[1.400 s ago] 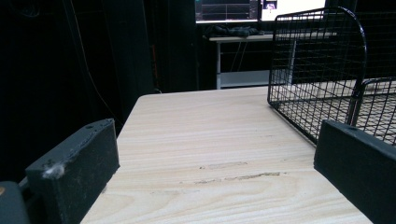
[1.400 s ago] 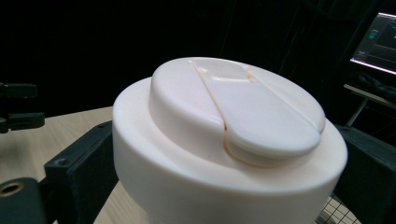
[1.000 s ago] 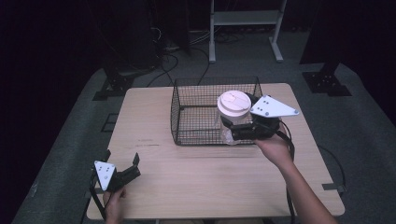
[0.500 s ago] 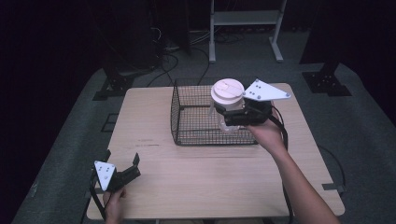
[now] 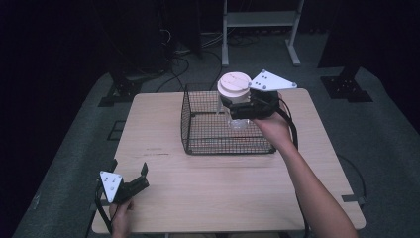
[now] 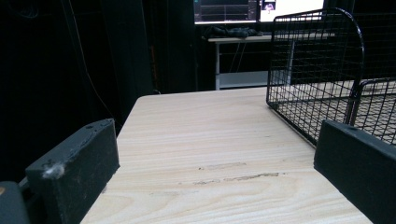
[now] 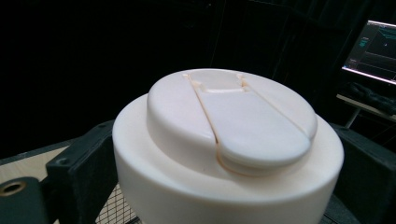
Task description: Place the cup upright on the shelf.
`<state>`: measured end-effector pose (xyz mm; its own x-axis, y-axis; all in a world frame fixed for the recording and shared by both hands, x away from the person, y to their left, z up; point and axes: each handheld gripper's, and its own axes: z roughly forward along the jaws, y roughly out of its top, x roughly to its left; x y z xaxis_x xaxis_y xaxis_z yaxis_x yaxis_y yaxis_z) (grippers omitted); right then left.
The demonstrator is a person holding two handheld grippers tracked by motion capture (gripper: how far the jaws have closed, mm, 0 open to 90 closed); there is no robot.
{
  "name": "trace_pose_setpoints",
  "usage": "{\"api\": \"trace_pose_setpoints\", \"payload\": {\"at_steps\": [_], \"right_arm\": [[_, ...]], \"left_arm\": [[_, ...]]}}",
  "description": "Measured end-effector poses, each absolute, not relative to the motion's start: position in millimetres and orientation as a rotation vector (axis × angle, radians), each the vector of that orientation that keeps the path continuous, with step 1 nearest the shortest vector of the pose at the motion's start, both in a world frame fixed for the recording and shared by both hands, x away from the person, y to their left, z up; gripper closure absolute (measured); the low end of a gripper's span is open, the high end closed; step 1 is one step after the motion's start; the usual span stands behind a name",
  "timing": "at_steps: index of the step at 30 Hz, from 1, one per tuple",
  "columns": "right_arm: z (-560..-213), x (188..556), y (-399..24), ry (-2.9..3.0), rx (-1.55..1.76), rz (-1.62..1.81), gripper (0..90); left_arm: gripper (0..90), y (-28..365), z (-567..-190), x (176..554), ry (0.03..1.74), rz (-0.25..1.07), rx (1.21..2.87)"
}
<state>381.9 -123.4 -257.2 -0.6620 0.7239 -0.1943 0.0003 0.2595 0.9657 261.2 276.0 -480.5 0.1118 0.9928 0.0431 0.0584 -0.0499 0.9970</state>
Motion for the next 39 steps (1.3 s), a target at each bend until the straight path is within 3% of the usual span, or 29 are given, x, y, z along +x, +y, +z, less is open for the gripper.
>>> {"api": "trace_pose_setpoints", "payload": {"at_steps": [39], "right_arm": [[-291, 438, -101, 1.899, 0.777, 1.423, 4.5]], "left_arm": [[0.0, 277, -481, 261, 1.148, 1.127, 1.334]]}}
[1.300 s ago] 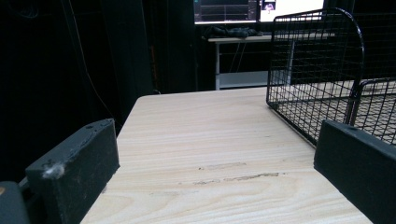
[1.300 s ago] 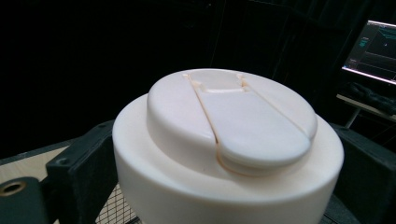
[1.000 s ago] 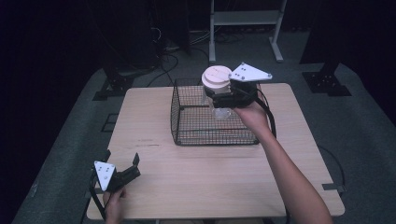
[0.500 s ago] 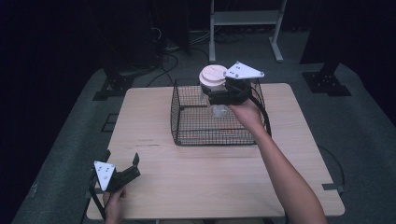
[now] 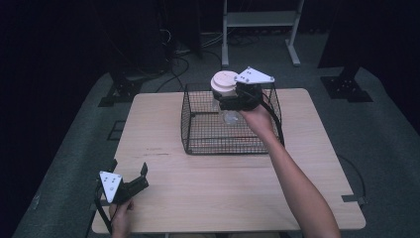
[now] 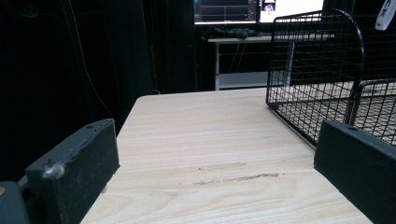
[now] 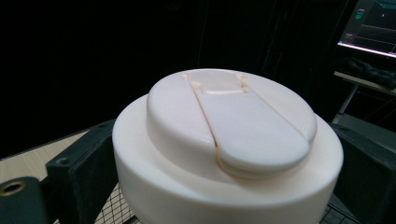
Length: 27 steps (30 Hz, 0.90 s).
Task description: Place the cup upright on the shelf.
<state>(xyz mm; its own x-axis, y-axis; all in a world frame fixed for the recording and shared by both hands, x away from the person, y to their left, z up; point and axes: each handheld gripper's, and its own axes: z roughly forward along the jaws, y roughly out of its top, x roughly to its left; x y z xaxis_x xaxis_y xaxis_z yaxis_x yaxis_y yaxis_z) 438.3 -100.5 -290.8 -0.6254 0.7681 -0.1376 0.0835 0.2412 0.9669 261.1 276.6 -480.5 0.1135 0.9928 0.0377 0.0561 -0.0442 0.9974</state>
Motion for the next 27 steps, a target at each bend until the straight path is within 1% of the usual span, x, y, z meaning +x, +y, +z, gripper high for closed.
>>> {"api": "trace_pose_setpoints", "payload": {"at_steps": [27], "right_arm": [[-331, 464, -100, 1.93, 0.841, 1.38, 4.5]], "left_arm": [[0.0, 277, -480, 261, 1.15, 1.123, 1.329]]}}
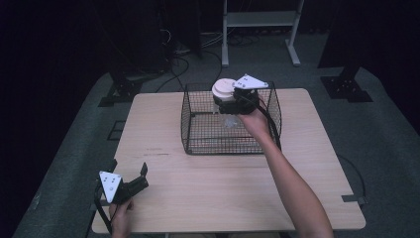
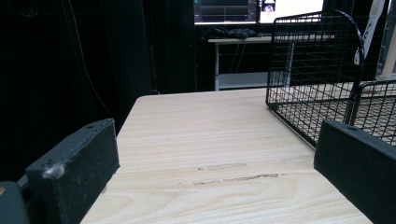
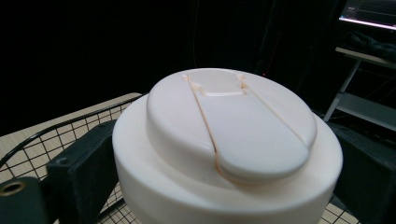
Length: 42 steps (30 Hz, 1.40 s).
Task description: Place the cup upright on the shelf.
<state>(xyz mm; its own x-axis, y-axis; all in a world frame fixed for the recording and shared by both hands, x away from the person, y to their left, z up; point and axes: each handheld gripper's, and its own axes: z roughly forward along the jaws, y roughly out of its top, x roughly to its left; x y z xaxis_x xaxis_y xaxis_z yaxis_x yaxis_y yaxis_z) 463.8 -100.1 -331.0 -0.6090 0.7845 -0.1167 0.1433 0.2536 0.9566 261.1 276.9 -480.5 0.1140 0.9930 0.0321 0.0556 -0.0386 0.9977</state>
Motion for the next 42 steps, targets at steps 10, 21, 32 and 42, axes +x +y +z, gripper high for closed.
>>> {"api": "trace_pose_setpoints", "payload": {"at_steps": [10, 21, 32, 42], "right_arm": [[-348, 473, -98, 1.942, 0.858, 1.375, 4.5], [-362, 480, -96, 1.961, 0.88, 1.378, 4.6], [-375, 488, -96, 1.995, 0.919, 1.326, 4.8], [-375, 488, -97, 2.002, 0.917, 1.322, 4.8]], "left_arm": [[0.0, 277, -481, 261, 1.149, 1.122, 1.326], [0.0, 277, -480, 261, 1.15, 1.121, 1.324], [0.0, 277, -480, 261, 1.15, 1.121, 1.324], [0.0, 277, -480, 261, 1.149, 1.121, 1.325]]}}
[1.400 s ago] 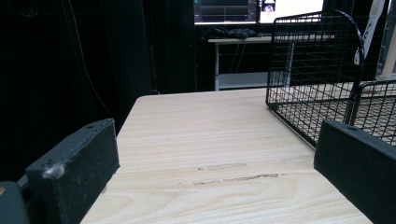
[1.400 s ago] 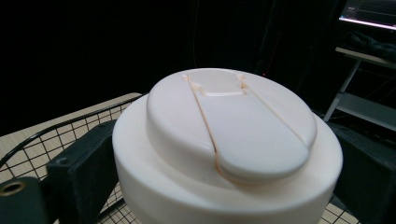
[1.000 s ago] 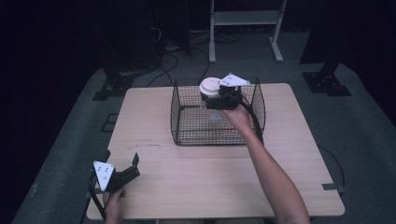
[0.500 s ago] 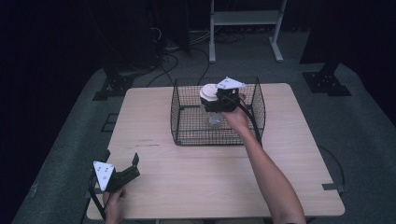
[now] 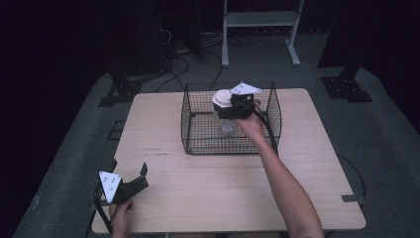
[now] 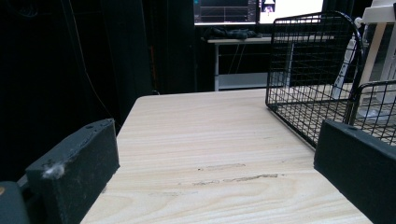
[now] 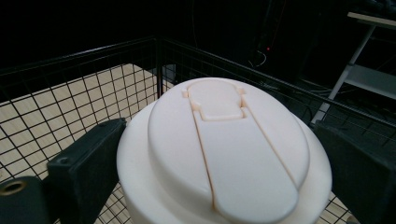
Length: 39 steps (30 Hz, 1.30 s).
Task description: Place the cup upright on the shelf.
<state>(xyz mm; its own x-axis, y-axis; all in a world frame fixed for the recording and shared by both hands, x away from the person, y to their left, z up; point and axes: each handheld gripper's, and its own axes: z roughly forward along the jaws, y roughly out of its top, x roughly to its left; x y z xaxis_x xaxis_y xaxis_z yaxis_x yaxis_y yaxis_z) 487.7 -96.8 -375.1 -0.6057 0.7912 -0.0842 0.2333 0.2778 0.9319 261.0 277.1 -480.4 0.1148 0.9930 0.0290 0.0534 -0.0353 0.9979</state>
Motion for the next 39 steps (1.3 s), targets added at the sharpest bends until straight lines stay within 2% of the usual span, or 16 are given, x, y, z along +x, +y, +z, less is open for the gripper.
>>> {"api": "trace_pose_setpoints", "payload": {"at_steps": [39], "right_arm": [[-375.5, 490.7, -102.8, 1.995, 0.979, 1.345, 2.1]], "left_arm": [[0.0, 277.4, -480.7, 261.7, 1.155, 1.121, 1.325]]}}
